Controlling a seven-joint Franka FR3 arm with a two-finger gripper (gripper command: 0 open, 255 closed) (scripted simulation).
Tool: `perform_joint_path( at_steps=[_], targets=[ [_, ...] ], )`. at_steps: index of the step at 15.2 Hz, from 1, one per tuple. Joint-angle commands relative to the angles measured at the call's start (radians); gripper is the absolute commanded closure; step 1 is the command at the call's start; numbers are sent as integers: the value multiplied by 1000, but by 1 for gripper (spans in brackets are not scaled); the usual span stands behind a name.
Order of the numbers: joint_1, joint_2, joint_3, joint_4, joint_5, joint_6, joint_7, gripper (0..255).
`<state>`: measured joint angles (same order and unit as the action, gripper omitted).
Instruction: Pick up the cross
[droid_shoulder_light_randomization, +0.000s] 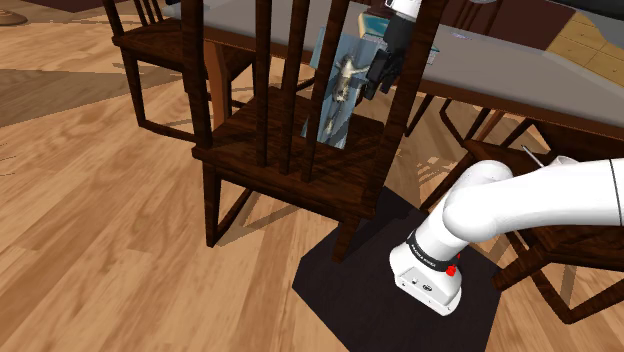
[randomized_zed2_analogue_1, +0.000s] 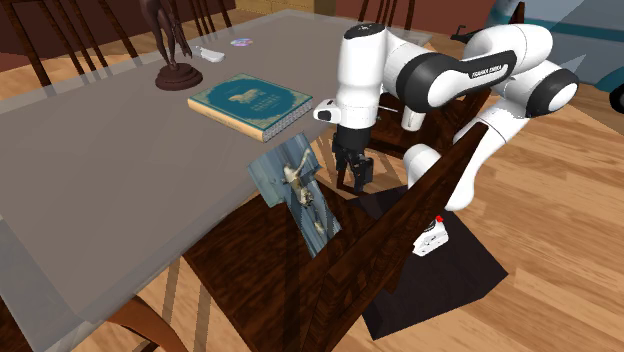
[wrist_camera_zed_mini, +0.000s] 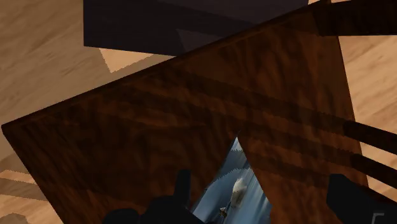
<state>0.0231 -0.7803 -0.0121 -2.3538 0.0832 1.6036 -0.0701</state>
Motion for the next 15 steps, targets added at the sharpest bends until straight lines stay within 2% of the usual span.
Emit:
perform_joint_path(
  at_steps=[1,8,15],
  targets=[
    [0,0,0,0,0,0,0,0],
    [40,255,-60,274,-103,-16,-242,0],
    [77,512,-86,603,-167,-68,-471,0]
  ],
)
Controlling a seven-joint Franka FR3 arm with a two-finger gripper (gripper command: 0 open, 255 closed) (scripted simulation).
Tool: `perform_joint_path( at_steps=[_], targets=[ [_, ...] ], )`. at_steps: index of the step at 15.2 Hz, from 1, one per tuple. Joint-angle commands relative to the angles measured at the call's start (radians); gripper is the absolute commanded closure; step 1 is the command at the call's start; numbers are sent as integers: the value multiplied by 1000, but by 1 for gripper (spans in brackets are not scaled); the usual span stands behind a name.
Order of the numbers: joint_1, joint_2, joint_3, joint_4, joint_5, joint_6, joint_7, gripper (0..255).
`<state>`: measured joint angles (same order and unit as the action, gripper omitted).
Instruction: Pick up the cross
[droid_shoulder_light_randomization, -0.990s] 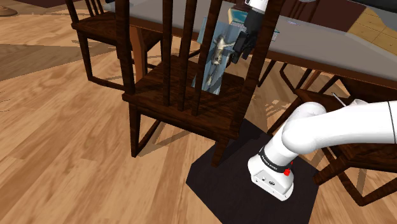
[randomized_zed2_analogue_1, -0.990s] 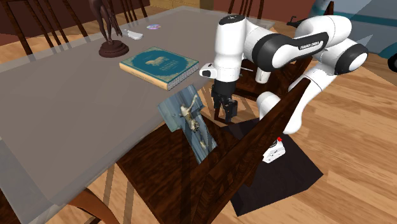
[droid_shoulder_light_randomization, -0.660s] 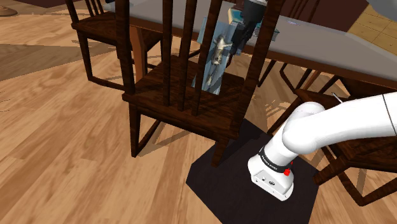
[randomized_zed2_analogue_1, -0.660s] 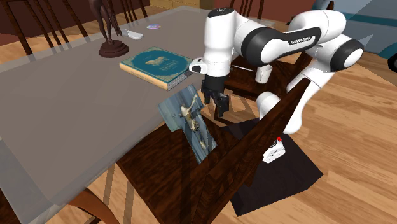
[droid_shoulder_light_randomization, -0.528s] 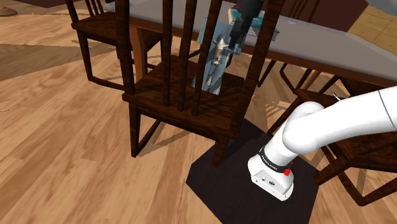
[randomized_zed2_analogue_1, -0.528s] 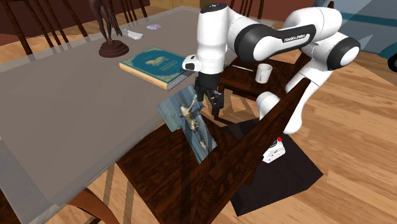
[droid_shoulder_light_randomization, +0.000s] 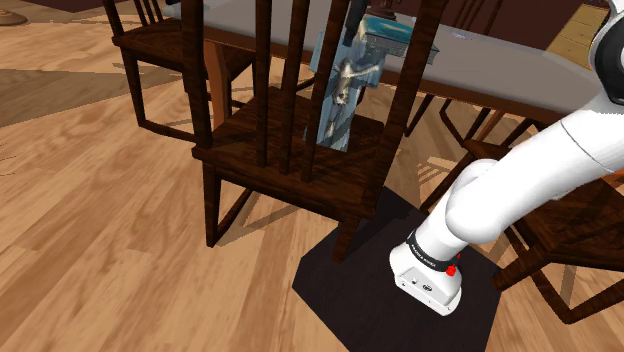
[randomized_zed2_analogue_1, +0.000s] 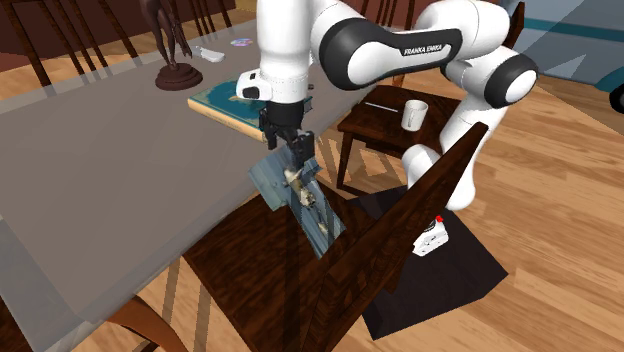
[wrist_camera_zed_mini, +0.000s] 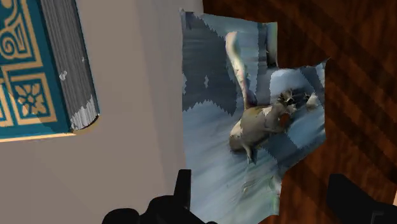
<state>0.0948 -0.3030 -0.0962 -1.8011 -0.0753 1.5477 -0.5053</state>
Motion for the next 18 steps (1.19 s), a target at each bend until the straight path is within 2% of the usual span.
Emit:
perform_joint_path(
  at_steps=[1,3,10,12,13,18],
  targets=[
    [10,73,-3,103,-15,-23,-67,0],
    [14,123,-3,174,-23,-38,-108,0],
    [13,87,-3,31,-27,69,-98,0],
    [13,87,-3,30,-27,69,-98,0],
    [14,88,-3,33,-27,68,-98,255],
    [14,87,-3,31,-27,69,-98,255]
  ],
)
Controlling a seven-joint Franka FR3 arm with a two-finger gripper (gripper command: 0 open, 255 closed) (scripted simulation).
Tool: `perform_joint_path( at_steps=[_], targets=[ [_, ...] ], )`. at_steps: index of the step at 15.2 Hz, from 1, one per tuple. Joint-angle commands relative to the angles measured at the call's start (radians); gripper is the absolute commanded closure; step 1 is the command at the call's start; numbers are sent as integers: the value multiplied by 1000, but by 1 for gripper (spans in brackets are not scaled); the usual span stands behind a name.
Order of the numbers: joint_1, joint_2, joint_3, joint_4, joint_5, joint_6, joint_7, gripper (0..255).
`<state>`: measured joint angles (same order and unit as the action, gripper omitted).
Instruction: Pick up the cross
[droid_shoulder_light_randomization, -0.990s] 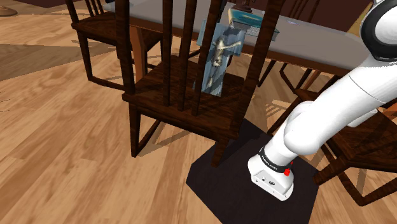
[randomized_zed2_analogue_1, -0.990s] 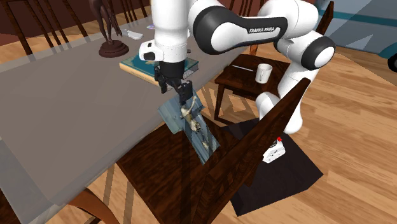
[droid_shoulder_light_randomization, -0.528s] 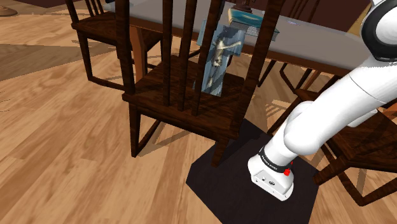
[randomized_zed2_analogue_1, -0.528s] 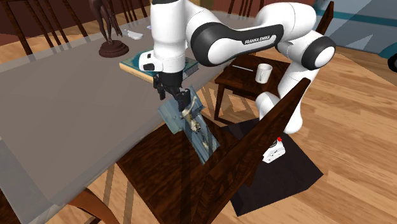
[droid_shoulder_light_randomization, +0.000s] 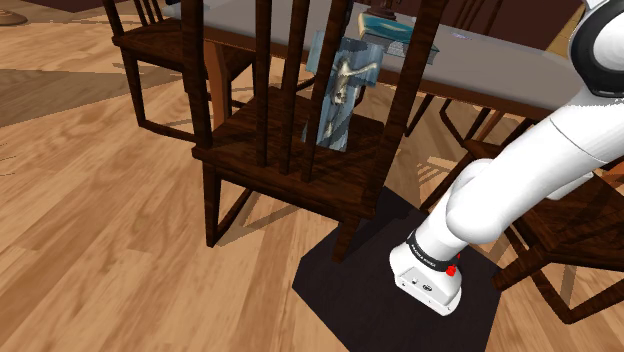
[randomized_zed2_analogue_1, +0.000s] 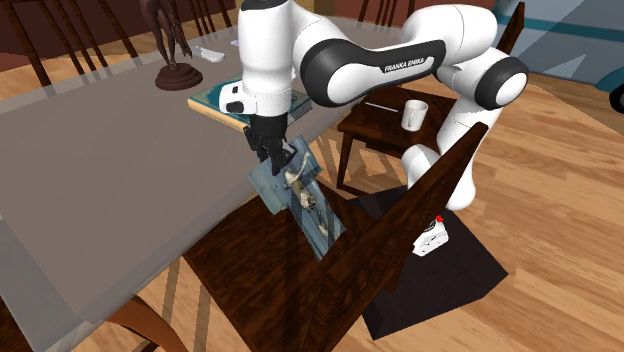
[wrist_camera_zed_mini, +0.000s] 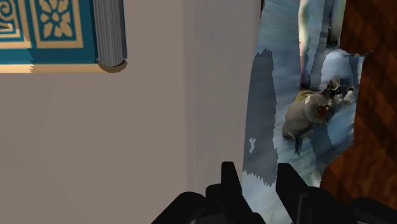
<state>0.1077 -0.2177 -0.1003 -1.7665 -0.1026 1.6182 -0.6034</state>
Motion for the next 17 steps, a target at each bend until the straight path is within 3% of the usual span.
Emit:
perform_joint_path(
  at_steps=[1,4,17],
  targets=[
    [0,1,1,-4,0,-2,0,255],
    [1,2,1,-4,0,-1,0,255],
    [1,74,1,257,7,-189,-19,255]
  ],
)
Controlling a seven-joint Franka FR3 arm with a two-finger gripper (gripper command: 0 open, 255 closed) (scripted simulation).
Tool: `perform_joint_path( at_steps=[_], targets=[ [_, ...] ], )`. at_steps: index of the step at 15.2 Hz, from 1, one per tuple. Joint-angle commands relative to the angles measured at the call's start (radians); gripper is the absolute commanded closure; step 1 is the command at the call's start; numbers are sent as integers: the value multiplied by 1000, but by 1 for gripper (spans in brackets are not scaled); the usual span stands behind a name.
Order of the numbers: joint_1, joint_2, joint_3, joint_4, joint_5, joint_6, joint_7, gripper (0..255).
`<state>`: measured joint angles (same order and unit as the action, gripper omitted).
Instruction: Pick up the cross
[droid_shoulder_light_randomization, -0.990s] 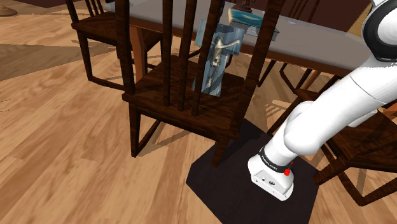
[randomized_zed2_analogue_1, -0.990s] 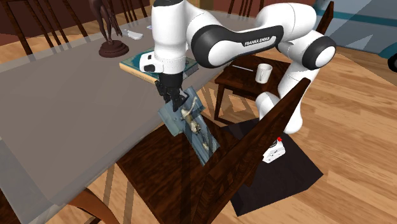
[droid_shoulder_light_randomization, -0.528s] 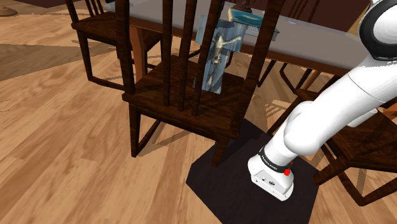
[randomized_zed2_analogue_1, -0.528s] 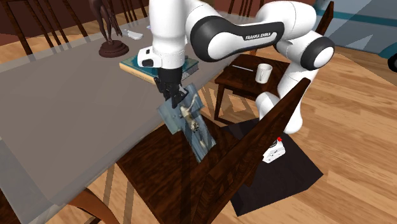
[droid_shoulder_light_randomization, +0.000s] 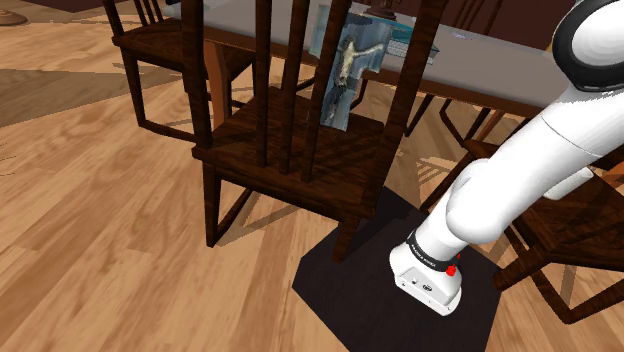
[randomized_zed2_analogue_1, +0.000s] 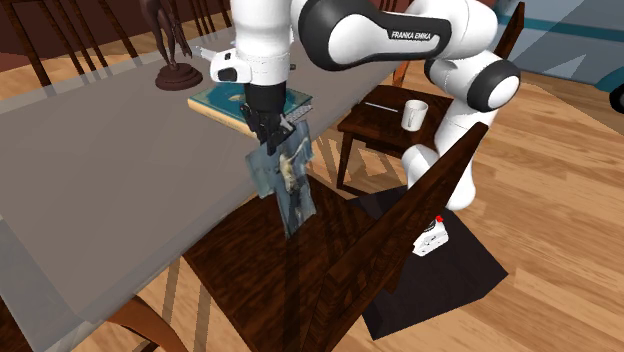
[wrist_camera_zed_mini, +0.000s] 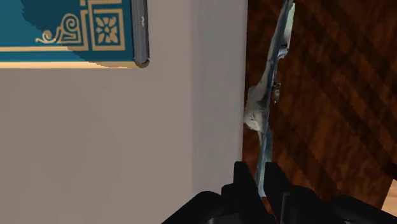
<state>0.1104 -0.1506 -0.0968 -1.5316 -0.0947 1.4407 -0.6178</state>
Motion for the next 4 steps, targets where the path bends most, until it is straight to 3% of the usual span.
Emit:
perform_joint_path(
  at_steps=[1,4],
  targets=[
    [-2,14,-3,45,-1,-27,-6,255],
    [-3,24,-3,72,0,-45,-8,255]
  ],
)
